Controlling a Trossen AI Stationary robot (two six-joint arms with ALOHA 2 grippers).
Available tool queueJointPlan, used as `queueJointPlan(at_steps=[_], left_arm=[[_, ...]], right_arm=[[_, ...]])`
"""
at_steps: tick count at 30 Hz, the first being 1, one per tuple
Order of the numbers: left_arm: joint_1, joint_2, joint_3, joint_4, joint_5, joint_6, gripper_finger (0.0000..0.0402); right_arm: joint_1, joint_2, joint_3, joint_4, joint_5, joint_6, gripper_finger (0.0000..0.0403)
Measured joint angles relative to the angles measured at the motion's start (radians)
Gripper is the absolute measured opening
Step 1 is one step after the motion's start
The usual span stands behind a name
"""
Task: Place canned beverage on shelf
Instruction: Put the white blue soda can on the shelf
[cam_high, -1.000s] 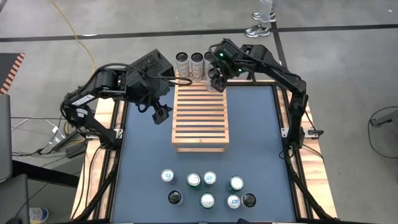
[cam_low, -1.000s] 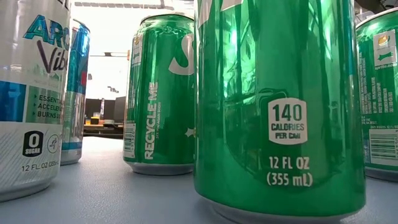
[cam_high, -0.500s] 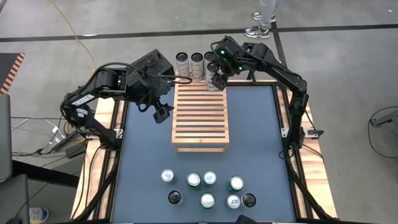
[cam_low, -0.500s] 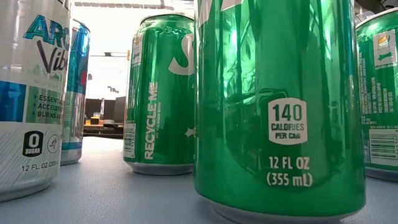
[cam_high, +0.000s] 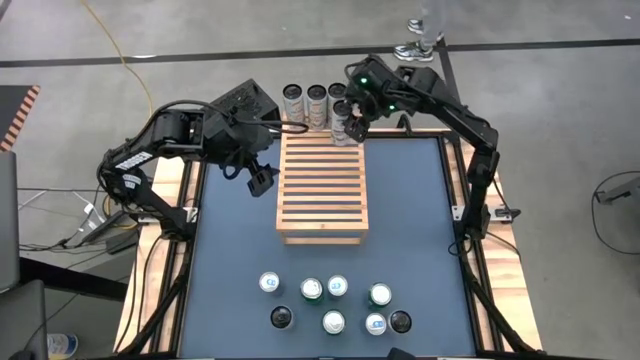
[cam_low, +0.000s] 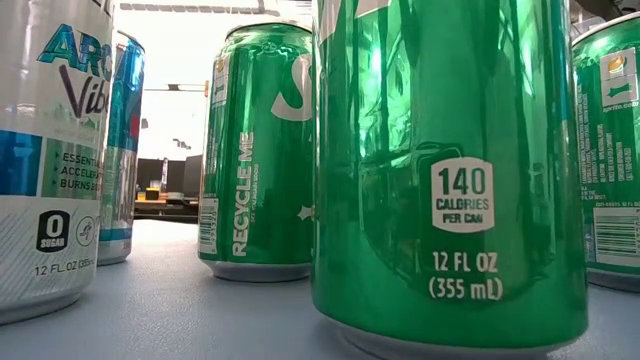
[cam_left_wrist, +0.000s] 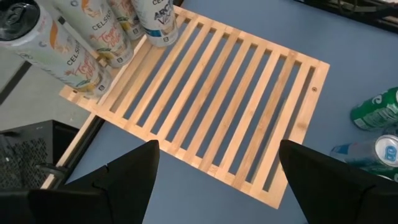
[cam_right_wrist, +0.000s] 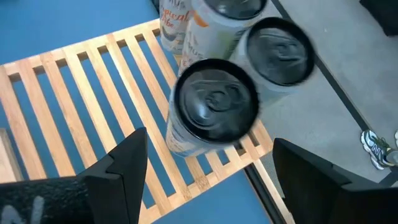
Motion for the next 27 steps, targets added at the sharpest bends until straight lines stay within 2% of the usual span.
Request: queueJointPlan(at_steps=[7,11,13,15,17,20,23,27], left_arm=[[0.014,0.000,0.000,0.023,0.008,-0.002,0.0319],[0.016,0.000,0.000,0.045,0.009,-0.001,0.0319],[0.016,0.000,0.000,0.059,0.010,0.012,0.0319],[0.016,-0.003,-0.001,0.098,0.029,0.015,0.0319],[0.016,-0.010,-0.001,0.158,0.061,0.031,0.0319],[0.015,-0.033,-0.001,0.223,0.065,0.058,0.0319],[0.018,-0.050,0.000,0.233,0.002,0.065,0.0319],[0.020,-0.051,-0.001,0.239,-0.077,0.066,0.0319]], right_arm=[[-0.004,-0.073,0.001,-0.035,0.000,-0.017,0.0285],[-0.033,-0.097,-0.013,-0.060,-0.005,-0.031,0.0268],[-0.058,-0.100,-0.040,-0.065,-0.064,-0.066,0.0252],[-0.091,-0.105,-0.069,-0.052,-0.178,-0.097,0.0235],[-0.121,-0.130,-0.116,-0.016,-0.266,-0.124,0.0217],[-0.159,-0.180,-0.211,0.058,-0.289,-0.154,0.0189],[-0.181,-0.237,-0.349,0.154,-0.288,-0.165,0.0159],[-0.190,-0.323,-0.567,0.381,-0.289,-0.166,0.0114]])
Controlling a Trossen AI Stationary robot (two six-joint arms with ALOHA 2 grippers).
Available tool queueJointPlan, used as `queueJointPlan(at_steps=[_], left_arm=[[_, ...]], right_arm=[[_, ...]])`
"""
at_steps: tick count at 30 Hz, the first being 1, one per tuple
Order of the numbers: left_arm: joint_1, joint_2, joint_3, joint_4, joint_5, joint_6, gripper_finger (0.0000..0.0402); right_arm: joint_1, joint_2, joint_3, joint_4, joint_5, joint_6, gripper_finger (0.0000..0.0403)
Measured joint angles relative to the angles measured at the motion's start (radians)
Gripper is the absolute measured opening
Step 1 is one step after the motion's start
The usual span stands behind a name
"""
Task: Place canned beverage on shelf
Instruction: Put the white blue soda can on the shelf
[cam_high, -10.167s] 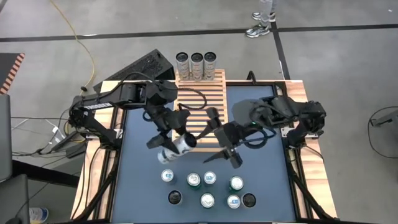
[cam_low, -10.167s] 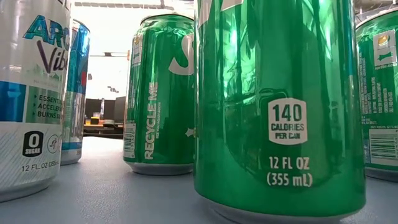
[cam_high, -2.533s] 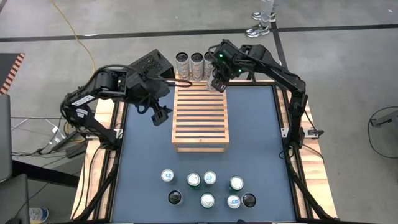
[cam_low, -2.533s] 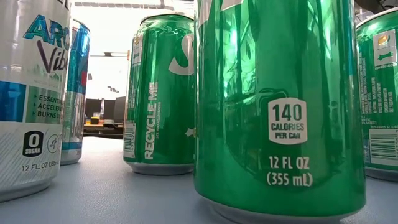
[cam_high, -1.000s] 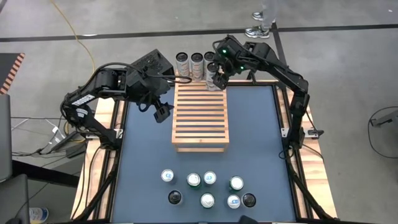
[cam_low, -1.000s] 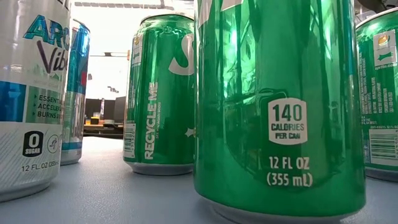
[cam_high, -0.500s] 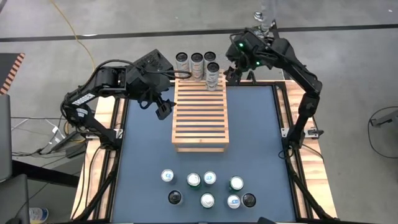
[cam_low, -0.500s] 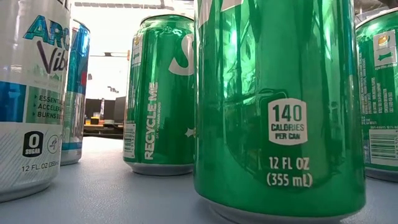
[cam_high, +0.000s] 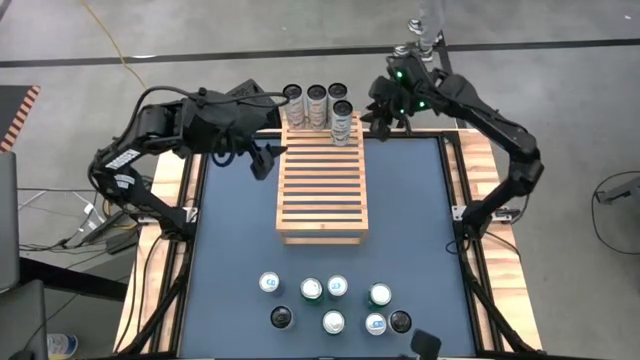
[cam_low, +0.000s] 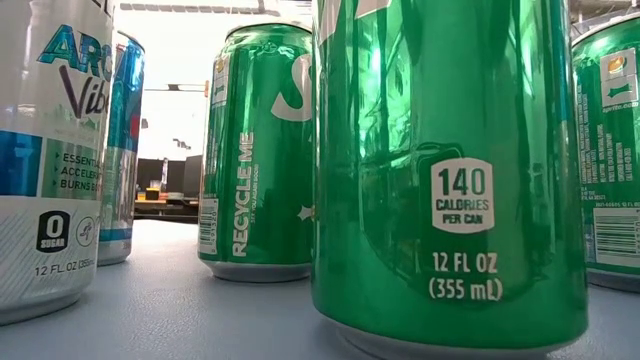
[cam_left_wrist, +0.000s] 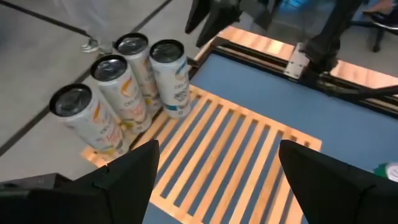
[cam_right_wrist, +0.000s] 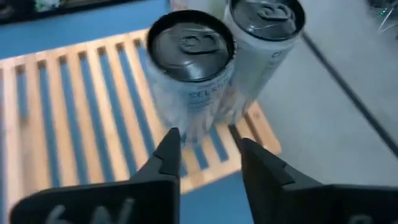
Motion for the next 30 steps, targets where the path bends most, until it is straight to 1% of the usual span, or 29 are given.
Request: queueJointPlan(at_steps=[2,4,8,11,15,20,30], left_arm=[[0.007,0.000,0.000,0.014,-0.004,0.000,0.0319],[0.014,0.000,0.000,0.033,0.020,-0.002,0.0319],[0.048,0.002,0.000,0.074,0.071,-0.003,0.0319],[0.079,0.000,0.000,0.098,0.101,-0.004,0.0319],[0.117,-0.002,0.000,0.086,0.139,-0.002,0.0319],[0.151,-0.001,0.000,0.090,0.199,0.049,0.0319],[0.214,0.000,0.000,0.090,0.249,0.096,0.0319]], right_arm=[[-0.007,-0.025,-0.086,0.101,0.000,0.004,0.0094],[-0.009,-0.039,-0.146,0.152,0.001,0.005,0.0076],[-0.020,-0.052,-0.194,0.185,-0.001,-0.015,0.0052],[-0.031,-0.044,-0.206,0.209,-0.003,-0.017,0.0043],[-0.032,-0.017,-0.206,0.219,-0.004,-0.010,0.0036],[-0.020,0.020,-0.206,0.220,-0.029,0.009,0.0030],[-0.018,0.025,-0.206,0.250,-0.026,0.035,0.0023]])
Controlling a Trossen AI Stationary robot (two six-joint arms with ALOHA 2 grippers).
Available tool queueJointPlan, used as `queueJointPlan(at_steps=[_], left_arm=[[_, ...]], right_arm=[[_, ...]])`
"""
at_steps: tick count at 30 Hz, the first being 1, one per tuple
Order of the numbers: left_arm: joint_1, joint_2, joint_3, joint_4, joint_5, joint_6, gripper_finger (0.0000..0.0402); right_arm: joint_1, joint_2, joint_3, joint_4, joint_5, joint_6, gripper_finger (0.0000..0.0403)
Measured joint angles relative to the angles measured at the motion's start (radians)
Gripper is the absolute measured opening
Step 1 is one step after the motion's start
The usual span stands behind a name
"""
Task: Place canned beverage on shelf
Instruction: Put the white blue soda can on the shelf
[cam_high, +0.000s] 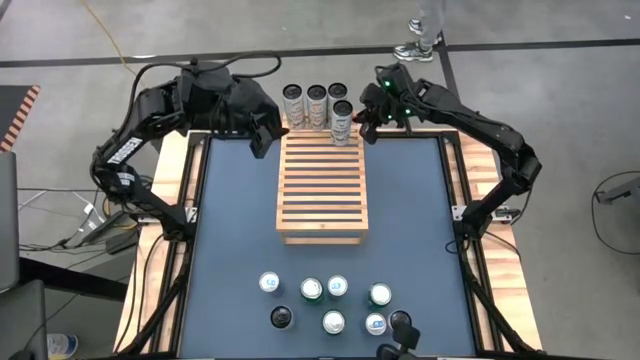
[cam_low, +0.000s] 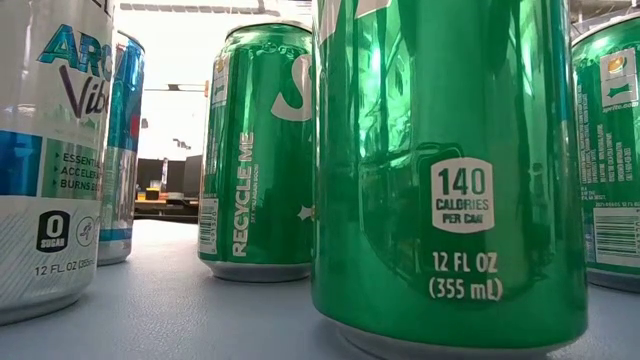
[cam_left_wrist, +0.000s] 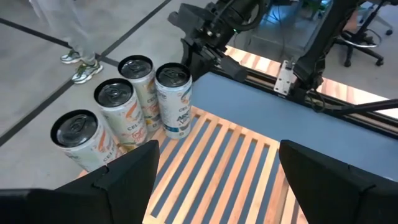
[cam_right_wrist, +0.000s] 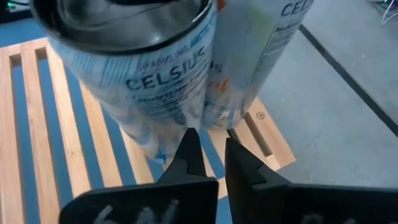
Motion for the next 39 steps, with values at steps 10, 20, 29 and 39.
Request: queueJointPlan(at_steps=[10,20,29,39], left_arm=[[0.044,0.000,0.000,0.000,0.043,0.009,0.0319],[0.044,0.000,0.000,0.000,0.049,0.018,0.0319],[0.044,0.000,0.000,-0.001,0.049,0.019,0.0319],[0.044,0.000,-0.022,-0.055,0.182,0.107,0.0319]], right_arm=[[0.012,0.008,0.000,0.026,-0.003,0.023,0.0015],[0.013,0.008,0.000,0.031,-0.004,0.021,0.0014],[0.013,0.007,0.001,0.058,-0.005,0.026,0.0014],[0.004,-0.010,0.082,-0.007,0.010,0.021,0.0014]])
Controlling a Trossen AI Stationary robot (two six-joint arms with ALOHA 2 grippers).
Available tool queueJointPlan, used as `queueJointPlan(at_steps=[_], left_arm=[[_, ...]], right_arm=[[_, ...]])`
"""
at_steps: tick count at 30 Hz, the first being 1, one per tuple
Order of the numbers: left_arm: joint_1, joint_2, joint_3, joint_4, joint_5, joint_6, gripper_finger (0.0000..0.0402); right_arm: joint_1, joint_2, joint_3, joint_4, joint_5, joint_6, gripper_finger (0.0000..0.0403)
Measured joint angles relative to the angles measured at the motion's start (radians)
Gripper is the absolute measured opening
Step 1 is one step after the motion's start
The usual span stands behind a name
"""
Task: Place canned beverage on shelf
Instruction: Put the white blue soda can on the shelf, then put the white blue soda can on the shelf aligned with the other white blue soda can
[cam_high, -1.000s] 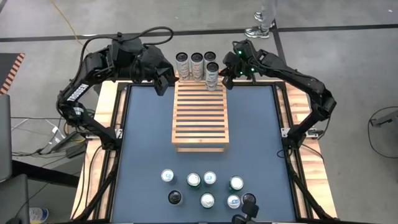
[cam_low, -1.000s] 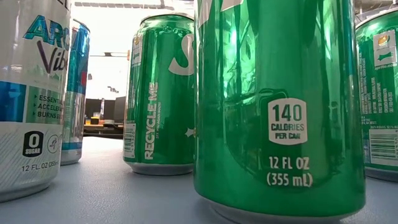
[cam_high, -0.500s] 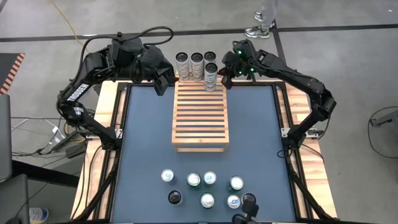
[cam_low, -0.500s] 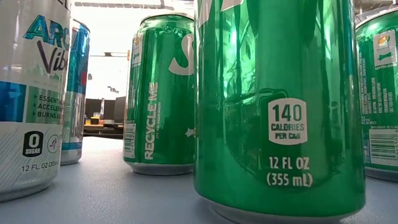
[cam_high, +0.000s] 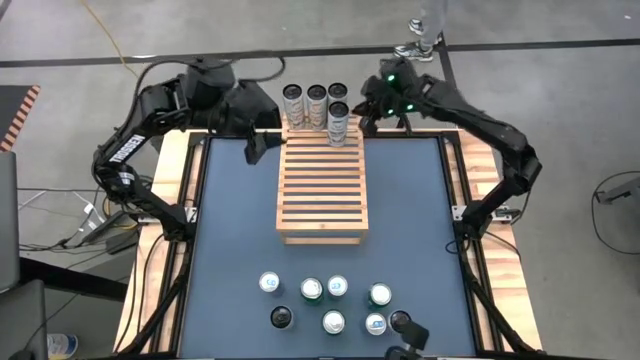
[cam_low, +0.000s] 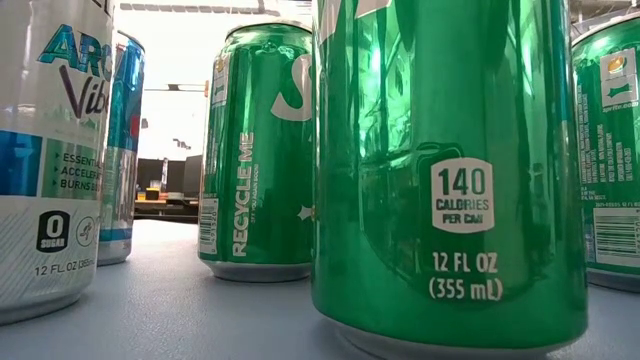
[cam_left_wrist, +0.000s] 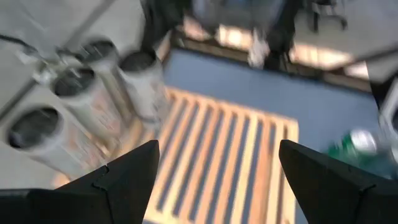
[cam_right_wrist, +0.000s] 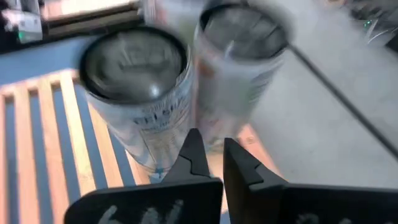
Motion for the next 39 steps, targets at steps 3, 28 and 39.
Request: queueJointPlan(at_steps=[3,28,39], left_arm=[[-0.009,0.000,-0.027,-0.074,0.050,0.001,0.0319],[-0.495,0.005,-0.068,-0.233,-0.032,-0.404,0.0319],[-0.752,0.033,-0.181,-0.095,-0.237,-0.674,0.0319]], right_arm=[[-0.002,-0.036,0.090,-0.062,0.020,-0.028,0.0014],[-0.009,-0.097,0.330,-0.459,0.094,-0.106,0.0221],[0.017,-0.097,0.330,-0.470,0.092,-0.091,0.0221]])
